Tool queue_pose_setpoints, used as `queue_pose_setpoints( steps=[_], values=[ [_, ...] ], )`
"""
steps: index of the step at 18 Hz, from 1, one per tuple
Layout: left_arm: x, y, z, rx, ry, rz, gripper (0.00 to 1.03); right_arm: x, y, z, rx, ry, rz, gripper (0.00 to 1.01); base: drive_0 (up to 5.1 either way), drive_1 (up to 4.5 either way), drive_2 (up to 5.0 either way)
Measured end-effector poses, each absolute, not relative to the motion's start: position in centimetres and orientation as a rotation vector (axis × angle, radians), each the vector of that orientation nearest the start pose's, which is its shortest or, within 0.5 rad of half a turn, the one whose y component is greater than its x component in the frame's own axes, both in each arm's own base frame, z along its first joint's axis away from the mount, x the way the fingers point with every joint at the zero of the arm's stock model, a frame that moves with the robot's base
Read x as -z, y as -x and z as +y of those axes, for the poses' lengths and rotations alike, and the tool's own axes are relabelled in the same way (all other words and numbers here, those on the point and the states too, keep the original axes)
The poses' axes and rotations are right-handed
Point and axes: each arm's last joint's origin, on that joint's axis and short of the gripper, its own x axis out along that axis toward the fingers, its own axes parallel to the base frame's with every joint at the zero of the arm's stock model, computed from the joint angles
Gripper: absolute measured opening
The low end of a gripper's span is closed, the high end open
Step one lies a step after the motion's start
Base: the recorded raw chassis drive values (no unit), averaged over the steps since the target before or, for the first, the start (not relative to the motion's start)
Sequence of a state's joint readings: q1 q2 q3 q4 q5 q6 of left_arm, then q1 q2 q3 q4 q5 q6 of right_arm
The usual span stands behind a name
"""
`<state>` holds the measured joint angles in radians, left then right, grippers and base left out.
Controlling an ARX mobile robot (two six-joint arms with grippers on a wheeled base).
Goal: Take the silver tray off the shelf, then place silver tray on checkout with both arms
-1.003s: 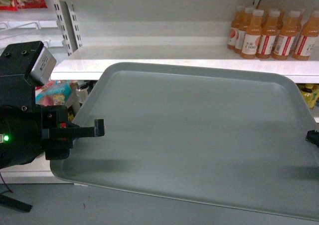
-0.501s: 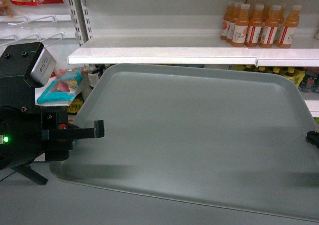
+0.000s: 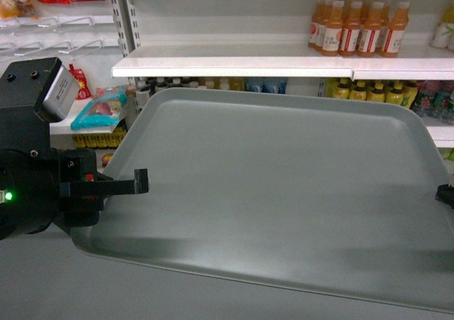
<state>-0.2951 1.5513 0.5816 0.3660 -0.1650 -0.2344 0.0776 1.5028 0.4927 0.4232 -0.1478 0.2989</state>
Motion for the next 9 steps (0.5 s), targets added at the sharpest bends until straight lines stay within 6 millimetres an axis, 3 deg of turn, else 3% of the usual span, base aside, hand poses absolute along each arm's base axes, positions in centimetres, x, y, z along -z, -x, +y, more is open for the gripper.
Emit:
queue_pose_setpoints(
  steps=[9],
  values=[
    [-14.41,-27.10,-7.73,0.054,0.088,0.605,0.03,-13.78,-26.21,2.51,-0.132,-0.310,0.619,0.02,0.1,-4.21,4.3]
  ],
)
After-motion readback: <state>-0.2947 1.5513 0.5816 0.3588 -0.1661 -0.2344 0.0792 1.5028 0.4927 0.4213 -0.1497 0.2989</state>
